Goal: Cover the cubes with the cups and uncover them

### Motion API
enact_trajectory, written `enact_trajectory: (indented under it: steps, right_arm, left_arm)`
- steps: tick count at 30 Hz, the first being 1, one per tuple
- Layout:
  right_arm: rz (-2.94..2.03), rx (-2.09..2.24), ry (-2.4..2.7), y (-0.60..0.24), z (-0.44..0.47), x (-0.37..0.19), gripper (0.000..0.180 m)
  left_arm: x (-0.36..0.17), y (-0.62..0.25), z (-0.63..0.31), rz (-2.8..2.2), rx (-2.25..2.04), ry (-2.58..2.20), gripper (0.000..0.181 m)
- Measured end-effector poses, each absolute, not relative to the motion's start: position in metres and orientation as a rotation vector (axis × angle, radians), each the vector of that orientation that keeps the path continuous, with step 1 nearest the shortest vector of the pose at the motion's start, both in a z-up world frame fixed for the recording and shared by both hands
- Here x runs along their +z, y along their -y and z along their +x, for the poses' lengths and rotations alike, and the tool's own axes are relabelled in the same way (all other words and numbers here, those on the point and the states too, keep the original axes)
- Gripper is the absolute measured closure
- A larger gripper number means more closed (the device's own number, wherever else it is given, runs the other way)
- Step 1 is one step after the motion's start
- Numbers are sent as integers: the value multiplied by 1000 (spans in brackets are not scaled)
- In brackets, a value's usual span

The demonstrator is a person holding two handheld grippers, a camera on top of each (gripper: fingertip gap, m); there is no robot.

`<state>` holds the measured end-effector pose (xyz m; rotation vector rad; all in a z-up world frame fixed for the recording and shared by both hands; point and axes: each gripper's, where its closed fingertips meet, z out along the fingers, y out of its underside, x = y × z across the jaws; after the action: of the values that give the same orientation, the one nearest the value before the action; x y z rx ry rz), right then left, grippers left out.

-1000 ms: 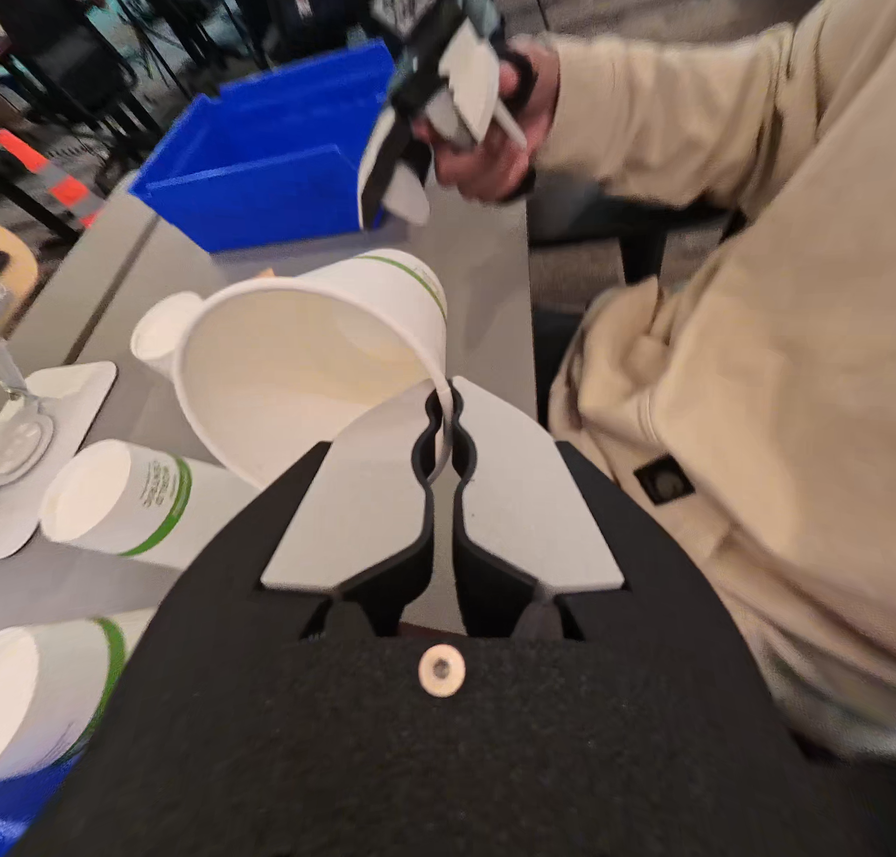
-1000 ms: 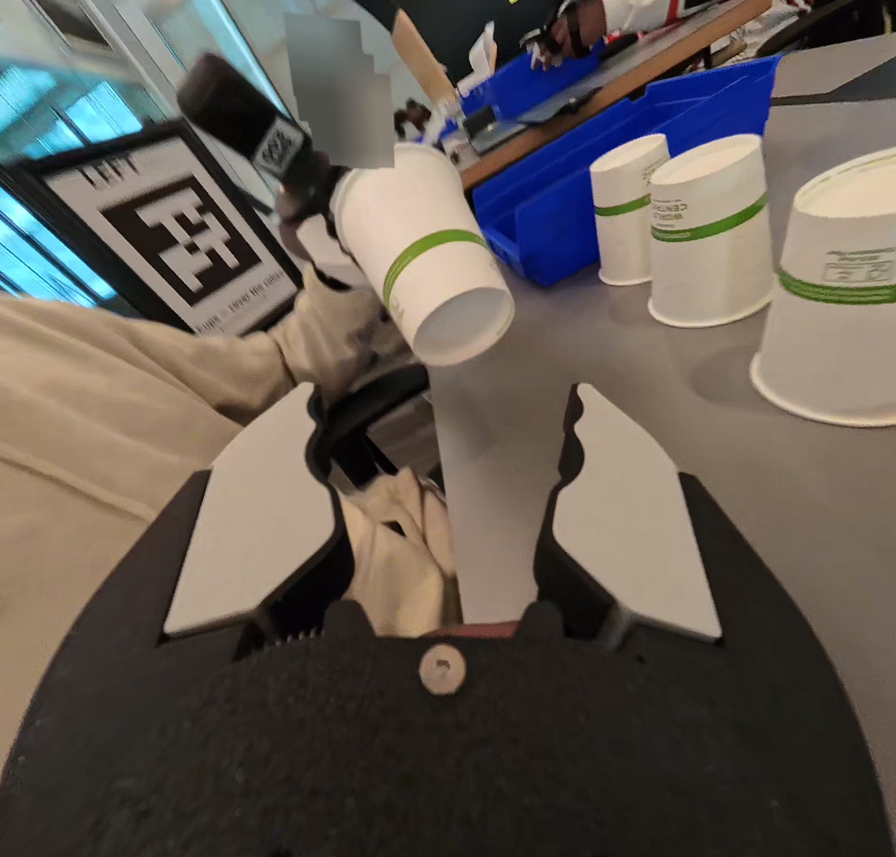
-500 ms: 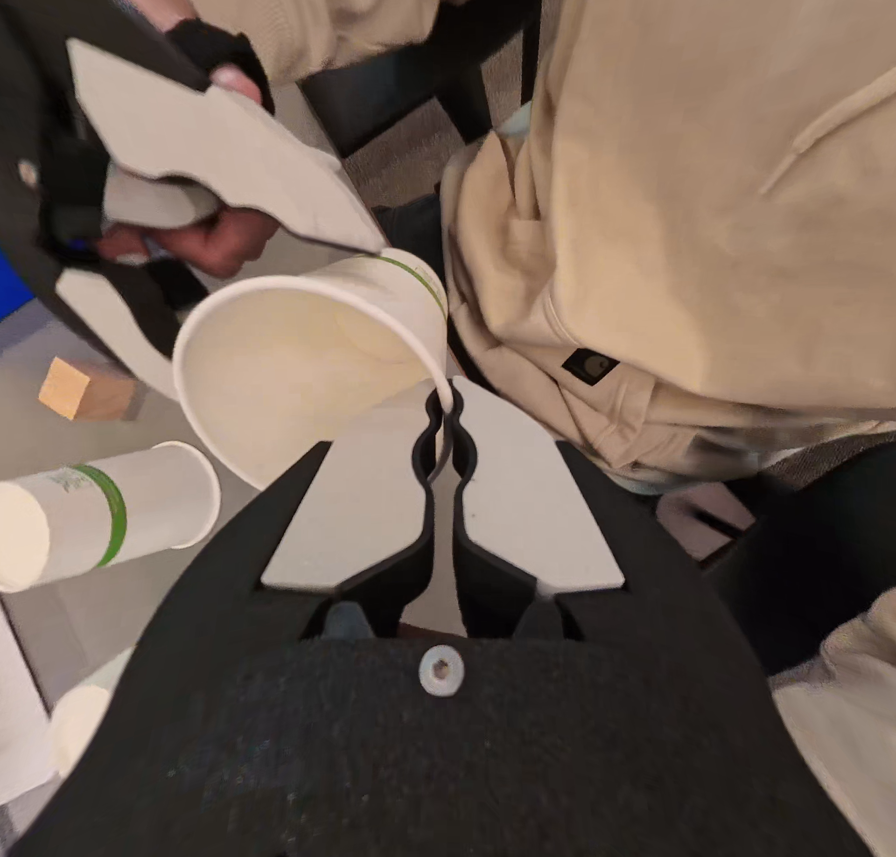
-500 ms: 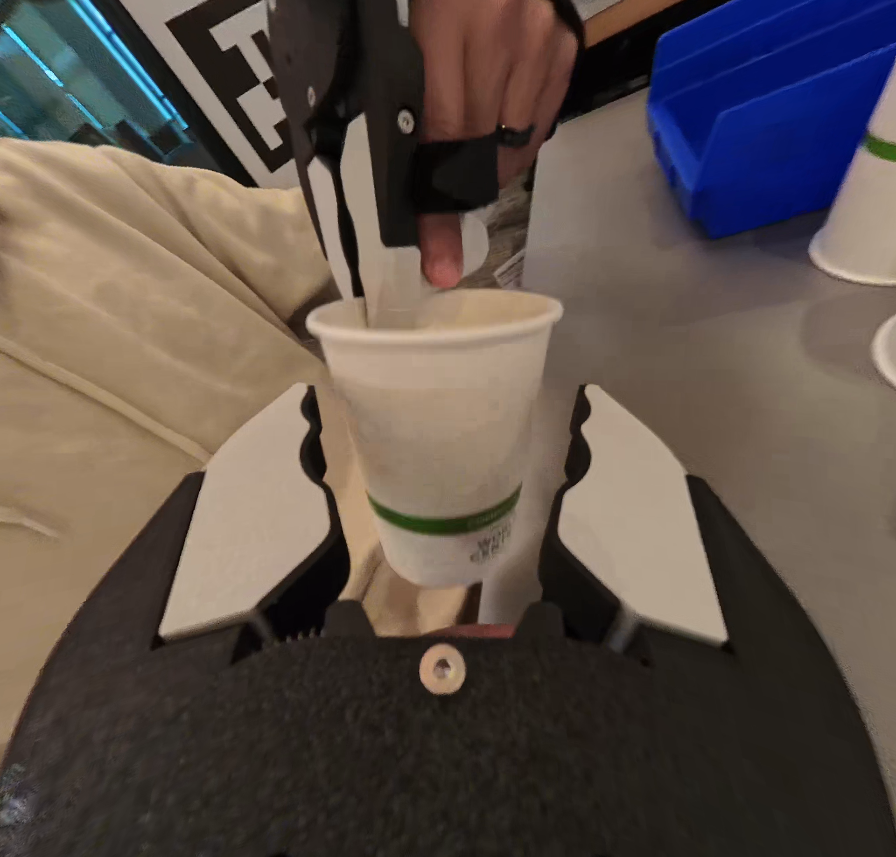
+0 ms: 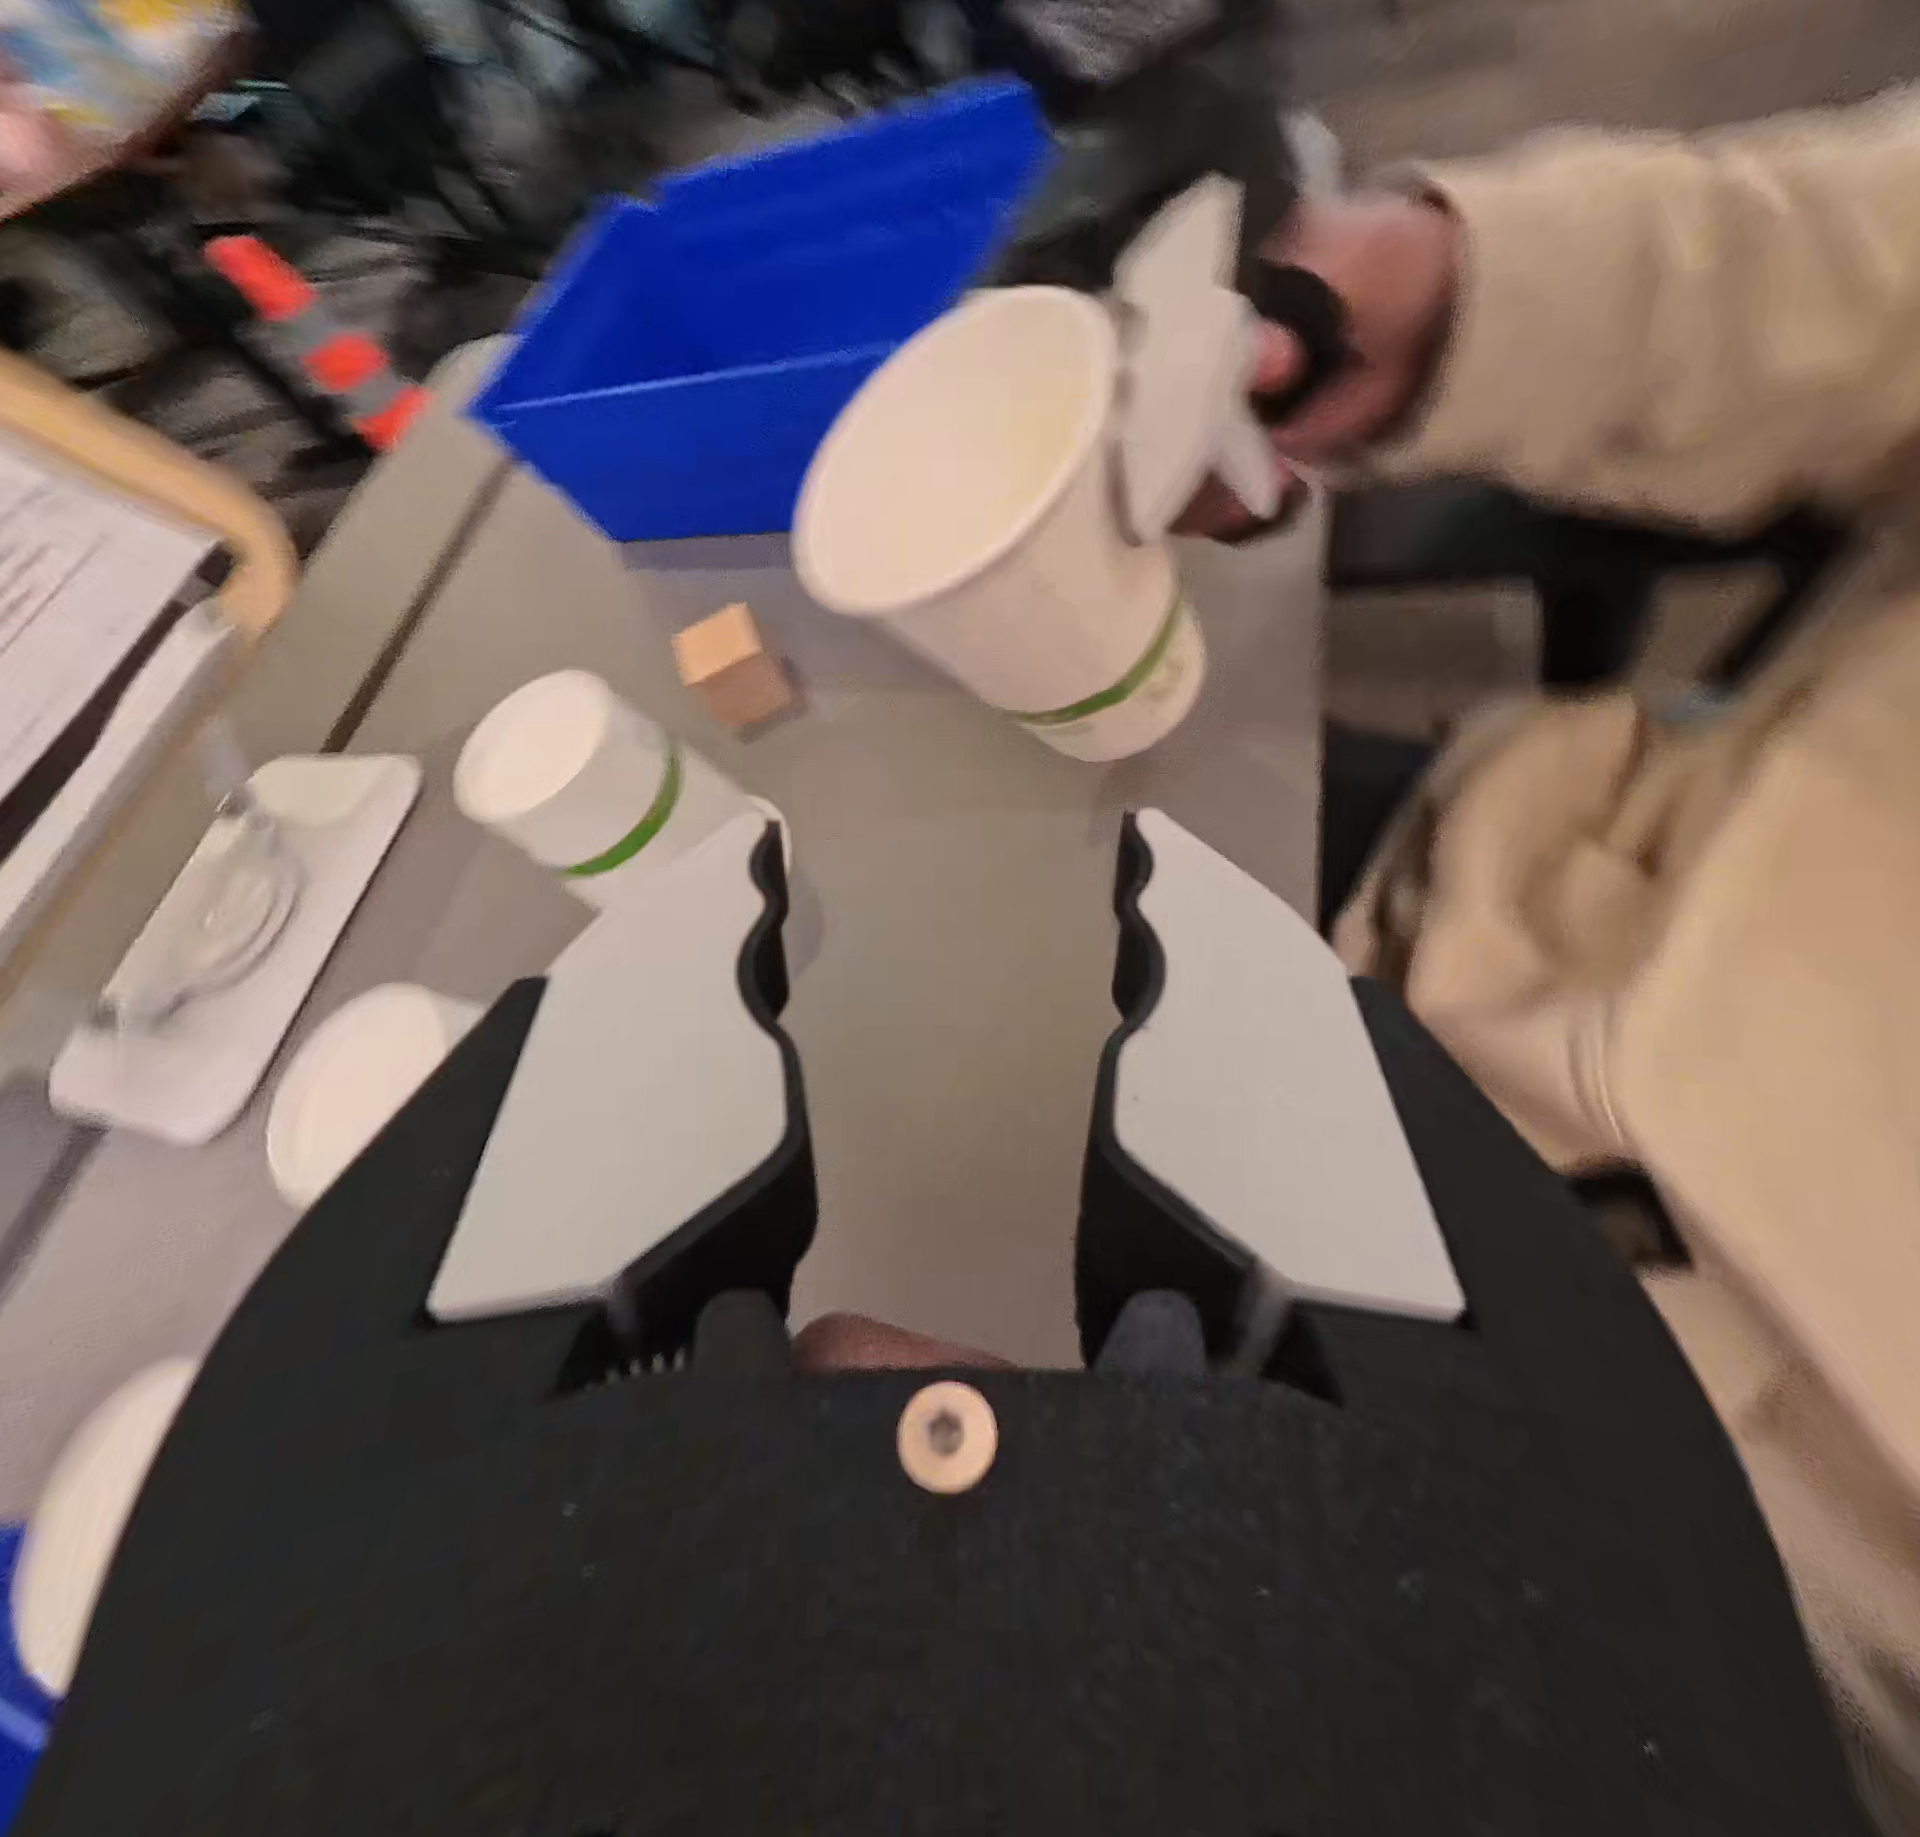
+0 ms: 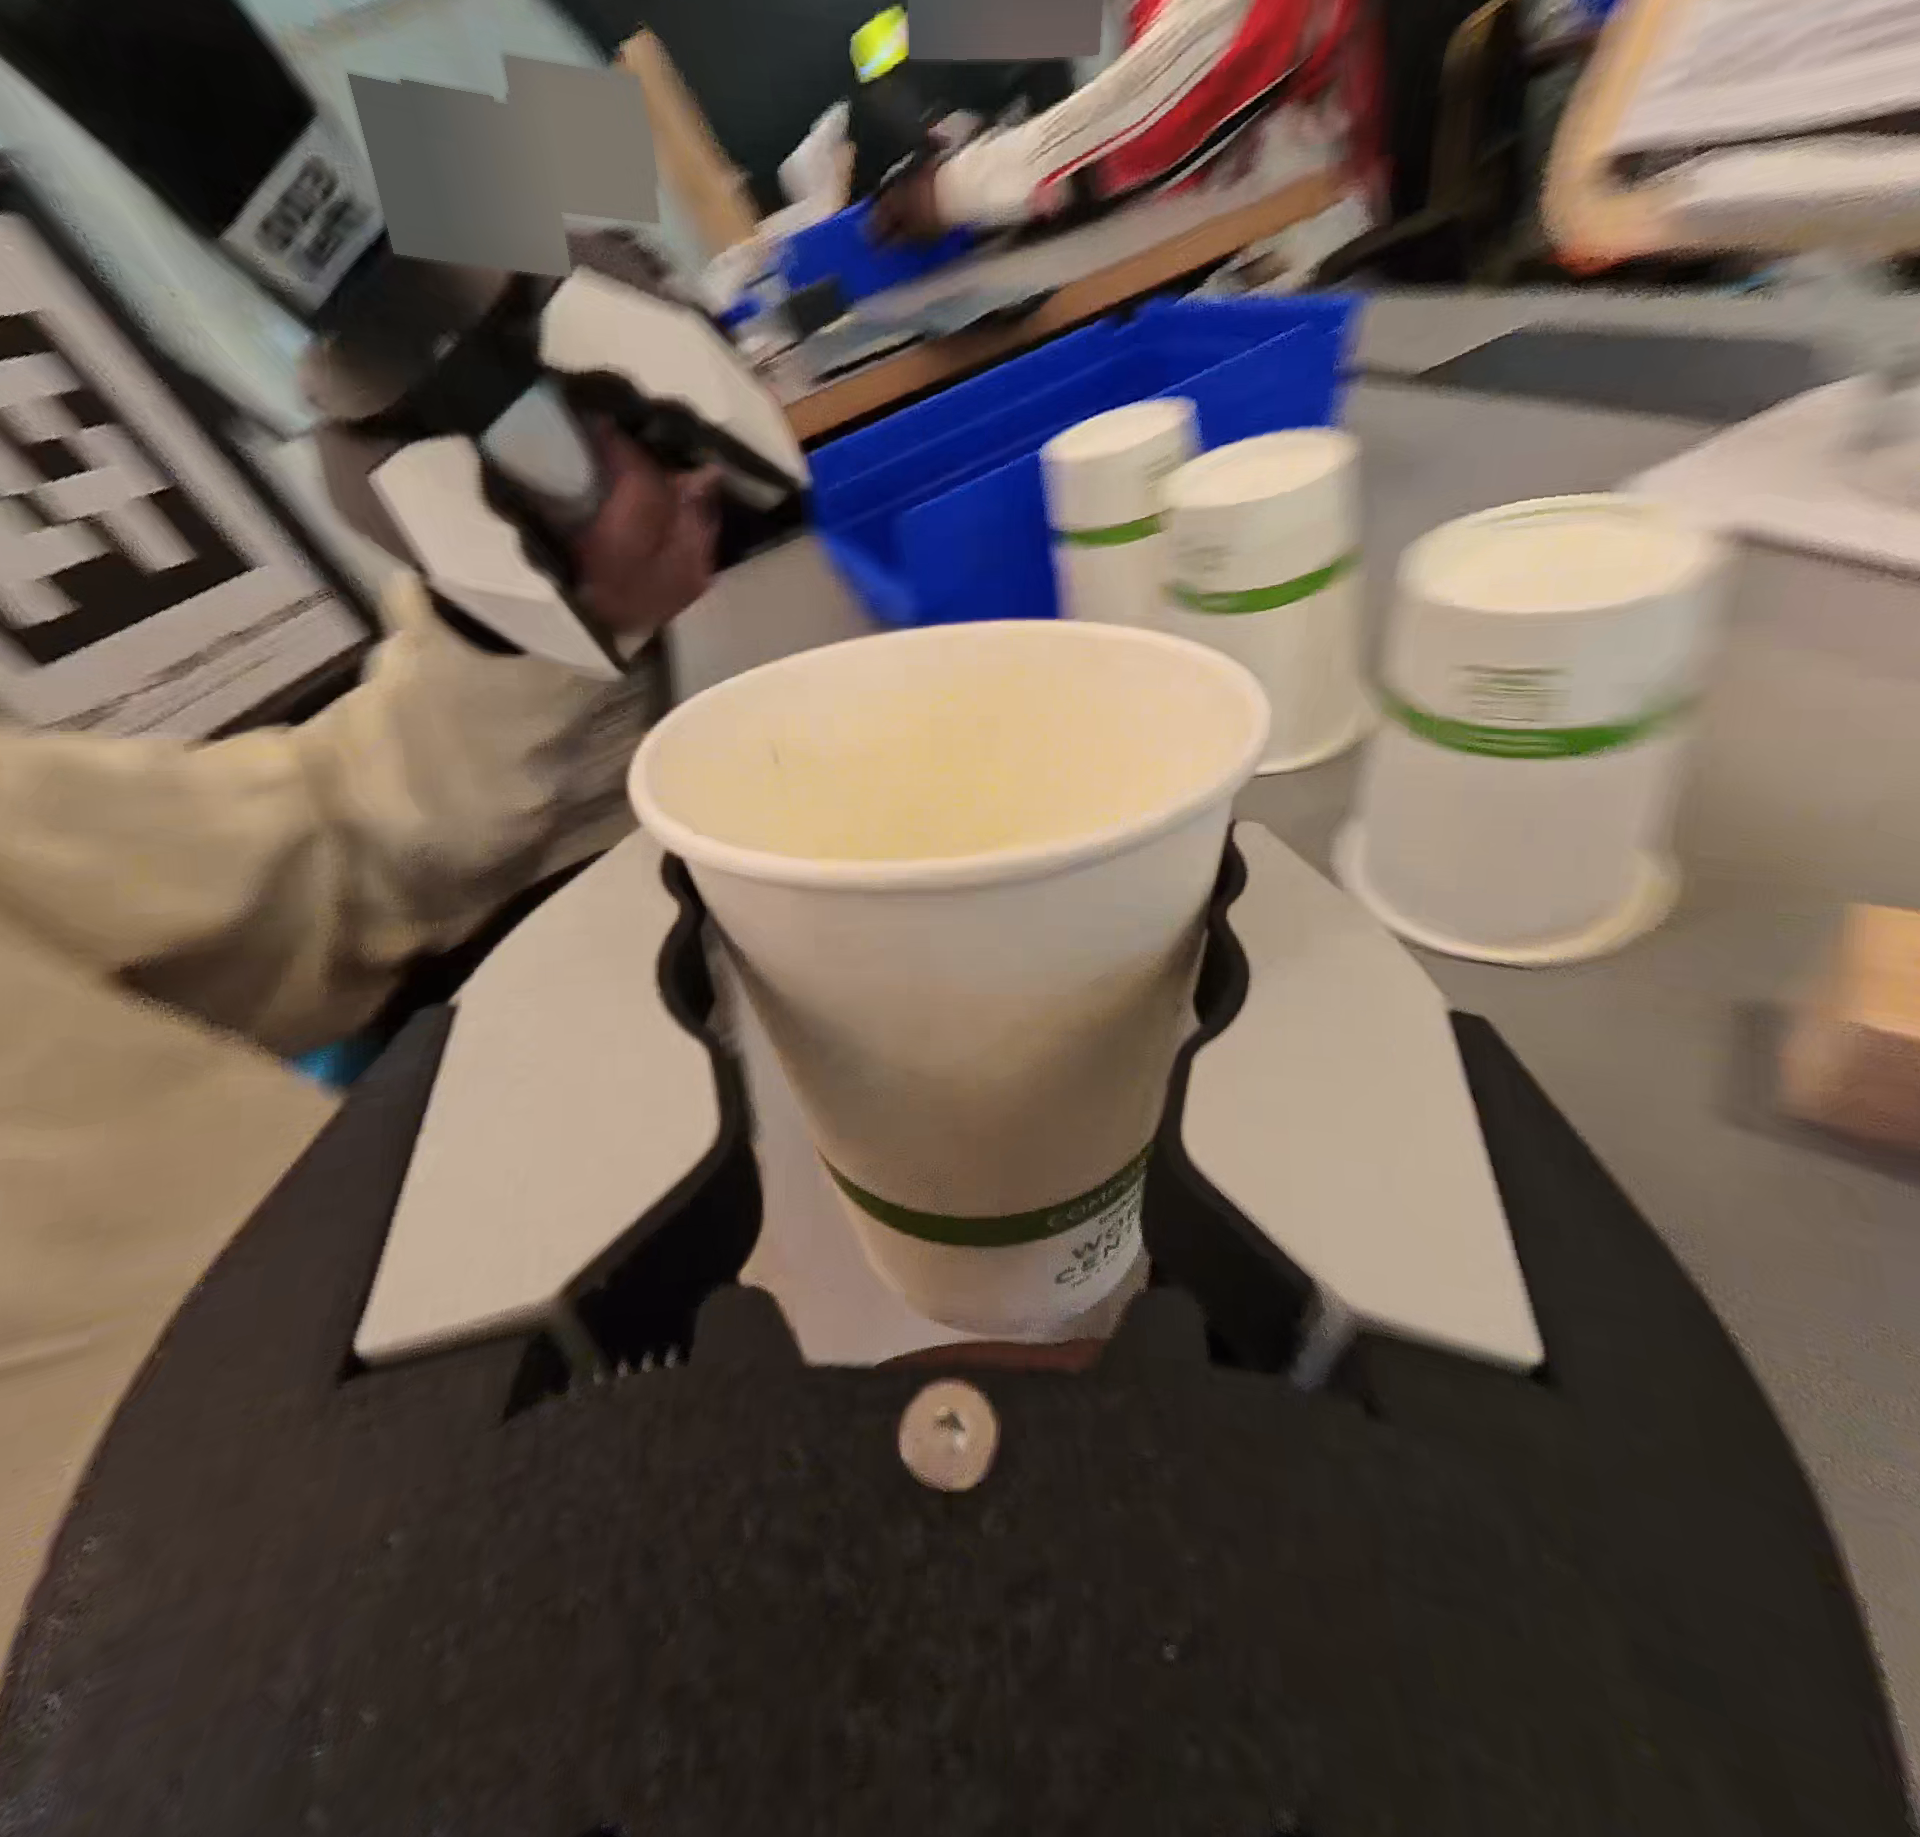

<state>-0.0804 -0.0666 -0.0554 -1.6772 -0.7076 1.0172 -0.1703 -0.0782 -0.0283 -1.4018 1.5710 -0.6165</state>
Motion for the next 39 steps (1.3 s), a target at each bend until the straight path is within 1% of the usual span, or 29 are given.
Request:
enact_trajectory:
  steps: [1,3,6,10,14,18,30,36,39]
  right_arm:
    - [-1661,912,621,60,-65,-56,87]
    - [-1639,699,456,48,-31,-59,87]
    - [-1579,532,296,40,1,-62,86]
    - [-1671,450,283,29,7,-87,86]
    - [-1798,418,273,22,14,-111,86]
    - [-1811,431,265,24,17,-112,86]
    - [-1868,356,314,37,15,-123,86]
    - [-1848,383,361,44,14,-116,65]
    - [-1798,302,387,57,28,-96,65]
  left_arm:
    - [-30,69,-176,-1455,-639,-1425,119]
    - [-42,54,-190,-1575,-678,-1135,114]
    - [-76,40,-212,-1748,-705,-747,114]
    - [-100,41,-226,-1787,-677,-579,119]
    - [-108,43,-226,-1805,-665,-611,119]
    - [-113,38,-228,-1795,-608,-638,120]
    - [-115,34,-234,-1813,-631,-629,120]
    - [-113,33,-237,-1809,-621,-623,119]
    - [-112,32,-240,-1813,-607,-611,119]
